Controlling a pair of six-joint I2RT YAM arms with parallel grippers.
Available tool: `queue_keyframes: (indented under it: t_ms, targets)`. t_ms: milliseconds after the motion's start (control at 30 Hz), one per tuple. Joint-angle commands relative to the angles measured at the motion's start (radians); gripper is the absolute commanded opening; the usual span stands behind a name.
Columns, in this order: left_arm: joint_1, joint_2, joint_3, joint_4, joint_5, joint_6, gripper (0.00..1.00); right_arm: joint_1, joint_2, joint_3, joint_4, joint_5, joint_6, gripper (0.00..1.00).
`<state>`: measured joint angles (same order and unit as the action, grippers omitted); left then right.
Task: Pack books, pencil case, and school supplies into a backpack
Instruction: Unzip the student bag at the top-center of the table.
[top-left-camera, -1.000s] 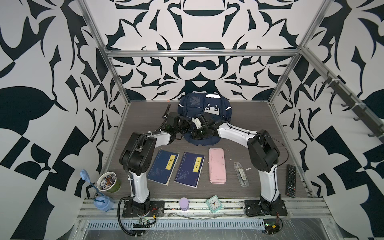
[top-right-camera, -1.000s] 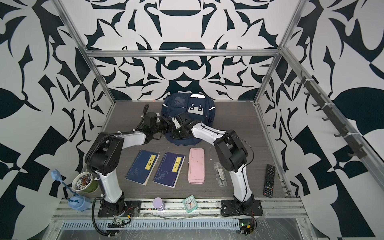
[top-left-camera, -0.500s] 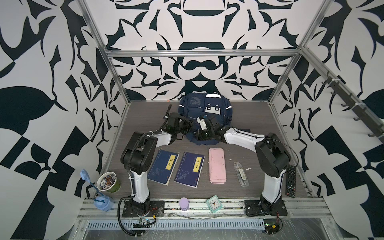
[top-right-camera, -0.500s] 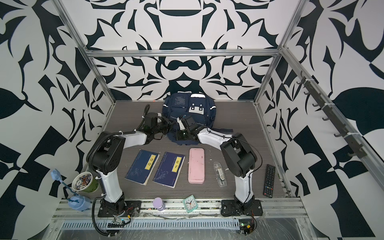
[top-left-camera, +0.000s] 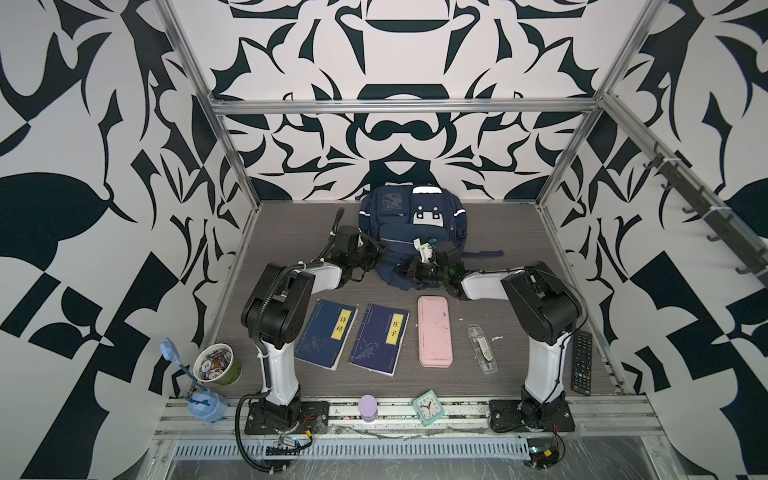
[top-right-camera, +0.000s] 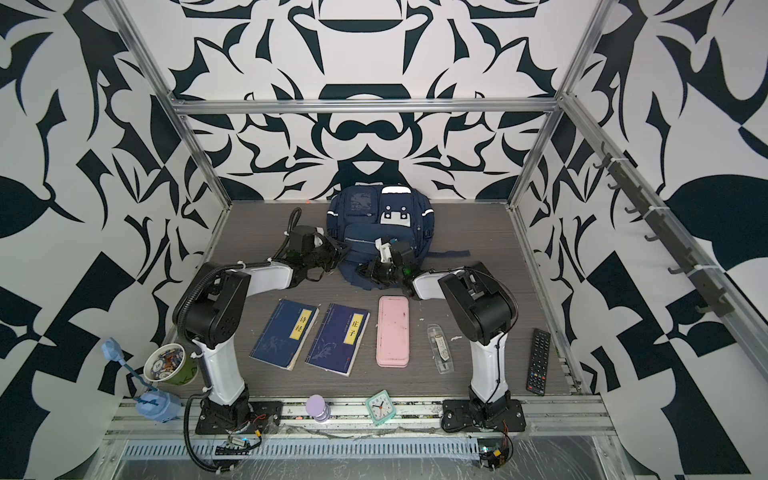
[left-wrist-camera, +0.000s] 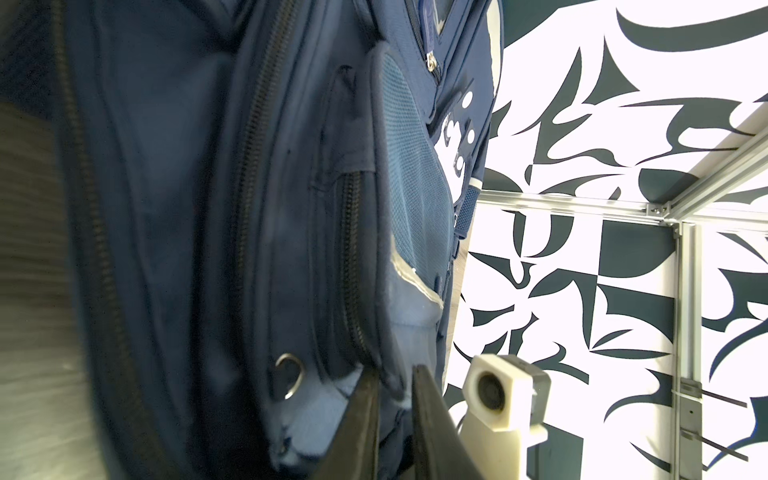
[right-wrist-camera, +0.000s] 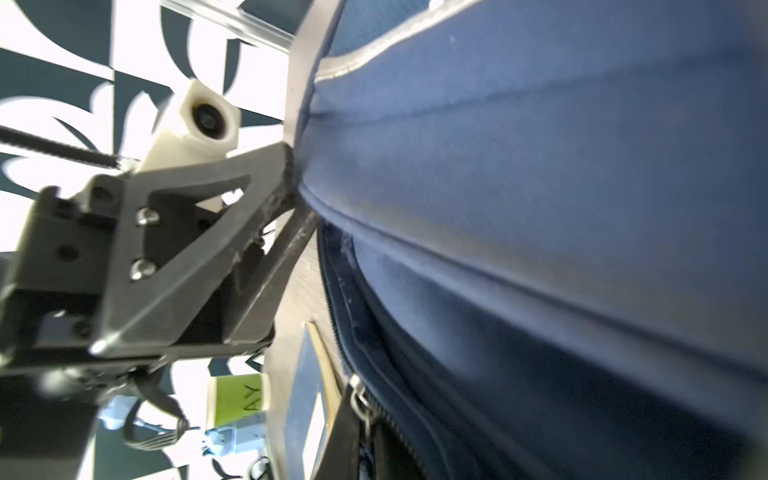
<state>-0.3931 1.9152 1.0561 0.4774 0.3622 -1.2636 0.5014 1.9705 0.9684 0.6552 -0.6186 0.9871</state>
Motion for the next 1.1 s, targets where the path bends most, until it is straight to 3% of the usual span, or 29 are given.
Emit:
queue_keyframes:
  t_ms: [0,100,300,500,767,1067]
  targets:
    - [0.003,-0.01,0.008,-0.016,-0.003,0.015,0.19,-0.023,-0.011,-0.025,0.237,-0.001,0.102,0.0]
    - [0.003,-0.011,0.011,-0.017,0.011,0.026,0.21,-0.023,0.003,-0.009,0.199,-0.007,0.09,0.0]
    - [-0.011,-0.127,0.017,-0.222,-0.007,0.188,0.42,-0.024,-0.028,0.067,-0.115,0.002,-0.098,0.0]
    - [-0.024,-0.19,-0.07,-0.307,0.004,0.242,0.43,-0.02,-0.066,0.171,-0.483,0.077,-0.322,0.0]
    - [-0.05,-0.056,-0.138,-0.094,0.069,0.153,0.42,-0.009,-0.087,0.217,-0.585,0.108,-0.402,0.0]
    - [-0.058,0.037,-0.123,-0.144,0.062,0.138,0.39,0.069,-0.093,0.449,-1.011,0.401,-0.633,0.0]
